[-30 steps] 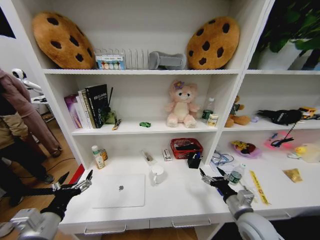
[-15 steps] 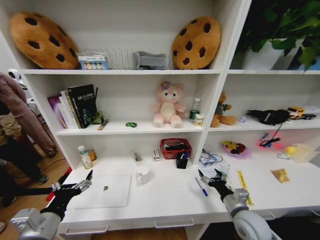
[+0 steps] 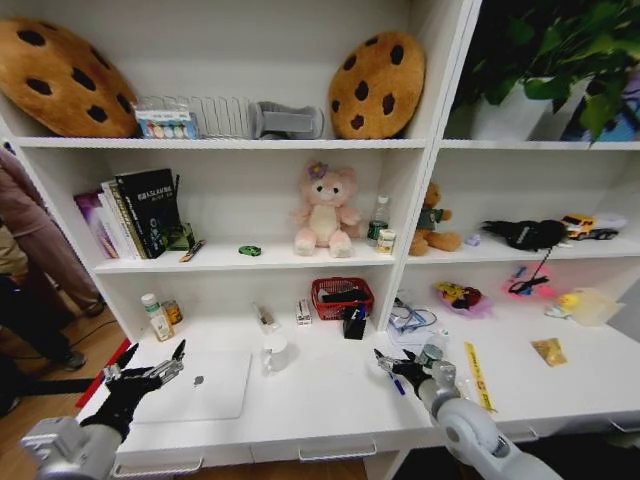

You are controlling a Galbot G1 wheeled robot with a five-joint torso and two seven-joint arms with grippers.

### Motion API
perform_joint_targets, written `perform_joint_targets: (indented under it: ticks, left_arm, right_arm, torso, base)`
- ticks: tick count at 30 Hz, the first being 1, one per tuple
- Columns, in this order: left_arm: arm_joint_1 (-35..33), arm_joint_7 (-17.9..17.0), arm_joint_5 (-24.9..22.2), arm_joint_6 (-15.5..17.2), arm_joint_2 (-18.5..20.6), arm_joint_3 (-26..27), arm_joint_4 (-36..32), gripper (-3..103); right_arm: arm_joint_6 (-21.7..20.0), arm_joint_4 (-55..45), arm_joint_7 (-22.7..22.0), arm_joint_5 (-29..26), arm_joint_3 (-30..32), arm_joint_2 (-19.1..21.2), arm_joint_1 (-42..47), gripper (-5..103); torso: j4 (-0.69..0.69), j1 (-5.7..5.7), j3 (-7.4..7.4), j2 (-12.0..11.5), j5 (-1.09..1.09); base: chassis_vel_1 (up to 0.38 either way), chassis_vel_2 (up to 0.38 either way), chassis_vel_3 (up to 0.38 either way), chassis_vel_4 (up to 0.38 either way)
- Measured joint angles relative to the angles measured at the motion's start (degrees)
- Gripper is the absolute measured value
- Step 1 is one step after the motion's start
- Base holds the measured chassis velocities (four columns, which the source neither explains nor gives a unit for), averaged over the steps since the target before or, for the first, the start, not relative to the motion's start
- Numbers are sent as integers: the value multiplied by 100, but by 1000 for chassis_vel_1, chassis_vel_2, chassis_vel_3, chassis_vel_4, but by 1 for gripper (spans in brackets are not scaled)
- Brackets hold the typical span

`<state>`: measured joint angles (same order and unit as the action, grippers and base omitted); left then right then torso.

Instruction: Organize the objects on the table.

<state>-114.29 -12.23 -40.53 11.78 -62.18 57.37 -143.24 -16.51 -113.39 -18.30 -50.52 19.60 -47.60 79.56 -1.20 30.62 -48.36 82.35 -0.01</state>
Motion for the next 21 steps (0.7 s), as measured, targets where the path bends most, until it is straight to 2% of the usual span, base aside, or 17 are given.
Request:
perform_joint_targets:
  ticks: [2,3,5,7,14,21]
  left_arm:
    - [0,0,0,0,0,0,0,100]
    - [0,0,0,0,0,0,0,100]
    - [0,0,0,0,0,0,-1,100]
    - [0,0,0,0,0,-1,0,100]
    - [0,0,0,0,0,-1,0,100]
    - [0,0,0,0,0,-1,0,100]
  right_arm:
    - [-80,45,-3,-86,-17,27,-40,100]
    - [-258,118,-4,-246,-26,93,-58,100]
    - [-352,188,-5,-321,-21,110,-31,100]
    - [-399,313,-5,-331,-66,81,-91,100]
    - [-408,556,105,-274,-318,52,-386,100]
    - [-389,725,219,32,-641,-18,-672,100]
  torso:
    - [0,0,0,0,1]
    - [-5,0,0,0,0]
    - [-7,0,0,0,2]
    - [-4,0,0,0,1]
    - [-3,0,0,0,1]
    - [-4,0,0,0,1]
  base:
    - [0,0,0,0]
    - [0,0,0,0]
    - [0,0,0,0]
    - [0,0,0,0]
    - [0,0,0,0]
    - [0,0,0,0]
